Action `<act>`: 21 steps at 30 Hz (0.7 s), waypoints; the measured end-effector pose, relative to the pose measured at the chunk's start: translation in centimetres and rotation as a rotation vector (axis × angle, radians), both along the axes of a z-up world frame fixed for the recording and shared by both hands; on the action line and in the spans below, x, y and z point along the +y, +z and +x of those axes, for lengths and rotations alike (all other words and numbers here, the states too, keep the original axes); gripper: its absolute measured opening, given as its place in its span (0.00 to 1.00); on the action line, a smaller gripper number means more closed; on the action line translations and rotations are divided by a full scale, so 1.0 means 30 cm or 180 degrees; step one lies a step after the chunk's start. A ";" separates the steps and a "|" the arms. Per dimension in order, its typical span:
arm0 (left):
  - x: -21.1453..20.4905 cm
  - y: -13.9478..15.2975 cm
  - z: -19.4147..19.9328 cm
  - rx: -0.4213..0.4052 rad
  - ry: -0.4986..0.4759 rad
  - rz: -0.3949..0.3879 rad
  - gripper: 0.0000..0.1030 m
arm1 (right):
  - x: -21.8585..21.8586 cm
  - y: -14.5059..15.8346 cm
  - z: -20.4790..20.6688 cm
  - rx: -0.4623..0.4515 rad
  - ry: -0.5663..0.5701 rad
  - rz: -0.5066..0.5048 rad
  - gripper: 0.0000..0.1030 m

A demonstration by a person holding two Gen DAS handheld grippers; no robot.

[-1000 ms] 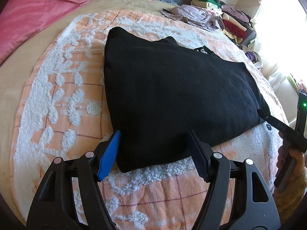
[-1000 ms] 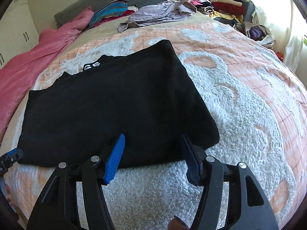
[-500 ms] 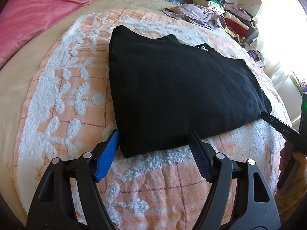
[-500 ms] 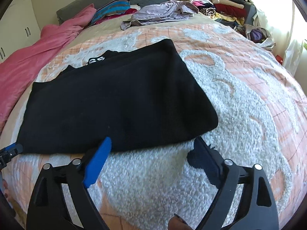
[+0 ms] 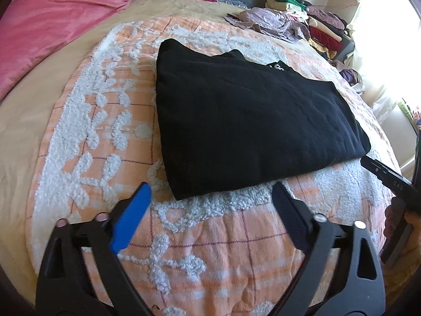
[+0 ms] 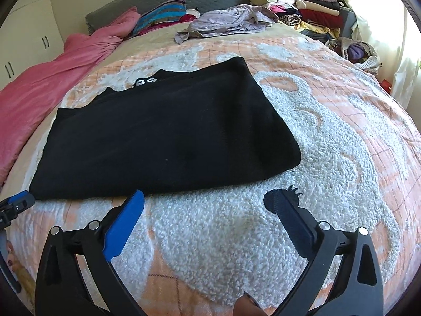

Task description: Fold small clothes

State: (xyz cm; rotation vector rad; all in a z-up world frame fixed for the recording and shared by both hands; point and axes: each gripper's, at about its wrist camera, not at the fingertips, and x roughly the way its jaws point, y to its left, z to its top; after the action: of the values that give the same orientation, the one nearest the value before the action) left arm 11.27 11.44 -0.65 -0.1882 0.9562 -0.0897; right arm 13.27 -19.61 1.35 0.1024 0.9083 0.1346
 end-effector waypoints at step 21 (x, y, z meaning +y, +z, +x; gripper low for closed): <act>0.174 0.060 -0.080 -0.0137 0.0493 -0.0089 0.91 | 0.296 0.081 -0.066 -0.0256 0.0633 -0.0282 0.95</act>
State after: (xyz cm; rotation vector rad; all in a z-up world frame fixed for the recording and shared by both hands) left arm 8.86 16.68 1.14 -0.2842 0.8948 0.0352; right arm 11.28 -10.75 3.78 -0.0758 0.8418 0.2811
